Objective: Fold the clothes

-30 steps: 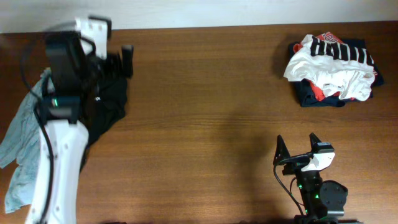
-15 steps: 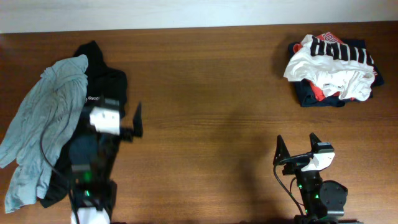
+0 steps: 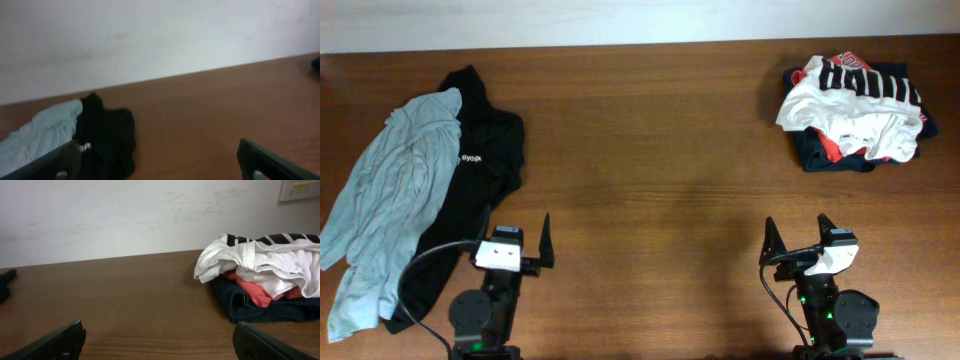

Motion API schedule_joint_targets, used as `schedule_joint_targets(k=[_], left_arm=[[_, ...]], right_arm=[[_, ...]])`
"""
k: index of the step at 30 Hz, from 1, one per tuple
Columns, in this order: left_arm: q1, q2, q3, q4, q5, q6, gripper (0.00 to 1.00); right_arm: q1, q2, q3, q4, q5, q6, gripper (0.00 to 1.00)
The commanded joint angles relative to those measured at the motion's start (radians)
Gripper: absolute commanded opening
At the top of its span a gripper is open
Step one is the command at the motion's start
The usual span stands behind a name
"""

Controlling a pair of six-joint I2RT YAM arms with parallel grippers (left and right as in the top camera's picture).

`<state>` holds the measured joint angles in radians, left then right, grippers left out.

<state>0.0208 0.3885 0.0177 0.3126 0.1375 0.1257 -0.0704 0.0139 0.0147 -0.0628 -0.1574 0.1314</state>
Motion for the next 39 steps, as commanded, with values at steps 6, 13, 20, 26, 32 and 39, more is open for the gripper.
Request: schedule_joint_targets(k=[6,13,20,26,32,39], left_arm=[[0.006,-0.166,-0.009,-0.181,-0.058,-0.005,0.99],[0.006,-0.270,-0.009,-0.396,-0.082,-0.006,0.99],[0.006,-0.301,-0.009,-0.389,-0.071,-0.073,0.99],[0.006,-0.362,-0.009,-0.389,-0.075,-0.073,0.99],[0.006,-0.384,-0.009,-0.388,-0.075,-0.073,0.99],[0.006,-0.384,-0.009,-0.388,-0.075,-0.073,0.99]], right_arm=[[-0.002,-0.011,-0.009,0.000,0.012,0.005,0.99],[-0.002,-0.011,-0.009,0.000,0.012,0.005,0.99],[-0.002,-0.011,-0.009,0.000,0.012,0.005,0.99],[-0.002,-0.011,-0.009,0.000,0.012,0.005,0.99],[-0.002,-0.011,-0.009,0.000,0.012,0.005,0.99],[-0.002,-0.011,-0.009,0.000,0.012,0.005,0.99]])
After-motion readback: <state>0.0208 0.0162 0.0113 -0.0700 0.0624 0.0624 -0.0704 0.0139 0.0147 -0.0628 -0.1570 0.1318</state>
